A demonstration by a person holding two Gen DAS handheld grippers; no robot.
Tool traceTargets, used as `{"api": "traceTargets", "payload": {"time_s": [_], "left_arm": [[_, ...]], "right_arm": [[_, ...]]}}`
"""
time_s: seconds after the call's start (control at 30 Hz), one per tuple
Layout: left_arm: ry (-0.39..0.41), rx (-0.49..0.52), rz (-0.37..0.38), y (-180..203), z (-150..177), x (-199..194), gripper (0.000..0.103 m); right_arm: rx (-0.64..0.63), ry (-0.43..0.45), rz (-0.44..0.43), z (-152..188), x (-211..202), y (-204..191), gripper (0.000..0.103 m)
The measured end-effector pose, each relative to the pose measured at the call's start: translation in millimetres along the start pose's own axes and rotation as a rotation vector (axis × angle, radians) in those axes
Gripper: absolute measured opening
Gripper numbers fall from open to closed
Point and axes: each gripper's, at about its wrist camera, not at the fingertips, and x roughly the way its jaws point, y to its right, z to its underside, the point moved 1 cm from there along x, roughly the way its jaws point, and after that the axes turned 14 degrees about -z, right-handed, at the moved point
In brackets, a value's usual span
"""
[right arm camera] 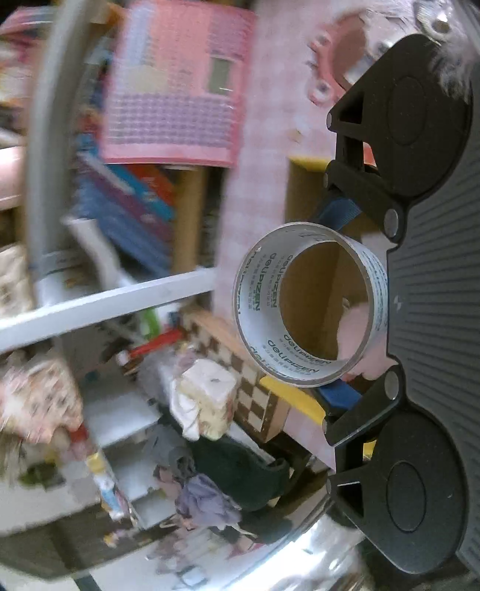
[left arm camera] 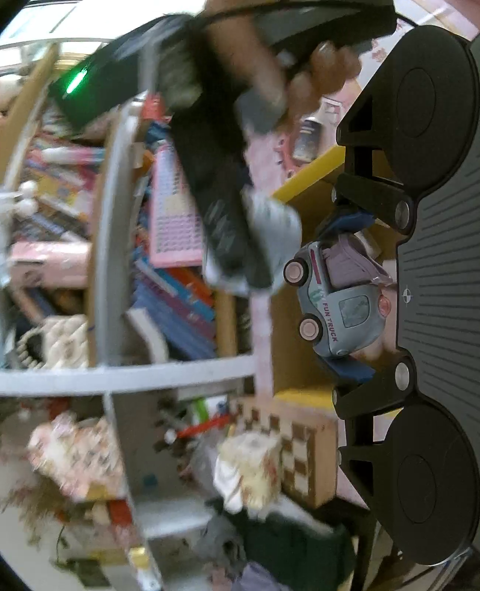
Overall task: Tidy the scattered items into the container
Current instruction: 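Carry the truck in the left tool and tape roll in the right tool over the yellow box, then open the left tool to drop the truck while the right tool releases the tape roll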
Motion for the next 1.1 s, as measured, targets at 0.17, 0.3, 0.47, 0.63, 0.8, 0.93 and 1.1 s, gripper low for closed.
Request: {"api": "traceTargets", "payload": {"time_s": [0.17, 0.3, 0.47, 0.63, 0.8, 0.93, 1.1], "left_arm": [[-0.083, 0.030, 0.018, 20.0, 9.7, 32.2, 0.066], [-0.124, 0.051, 0.009, 31.8, 11.8, 47.8, 0.066], [-0.157, 0.048, 0.006, 34.3, 13.4, 56.9, 0.066], [-0.156, 0.053, -0.001, 35.6, 14.4, 58.1, 0.068], [-0.121, 0.046, -0.018, 33.7, 10.5, 46.8, 0.079], [-0.113, 0.018, -0.050, 29.1, 7.4, 38.5, 0.080], [-0.110, -0.027, -0.092, 24.6, 3.7, 29.4, 0.080]], "right_arm": [[0.069, -0.138, 0.024, 0.0, 47.3, 24.6, 0.082], [0.050, -0.203, 0.069, 1.8, 73.1, 31.9, 0.083], [-0.003, -0.232, 0.084, 0.8, 84.1, 33.1, 0.083], [0.008, -0.219, 0.037, 3.1, 80.1, 33.1, 0.083], [0.001, -0.190, 0.021, 0.2, 66.8, 30.3, 0.093], [-0.031, -0.153, -0.027, -5.9, 51.7, 28.2, 0.093], [-0.056, -0.129, -0.046, -12.6, 43.7, 27.1, 0.093]]}}
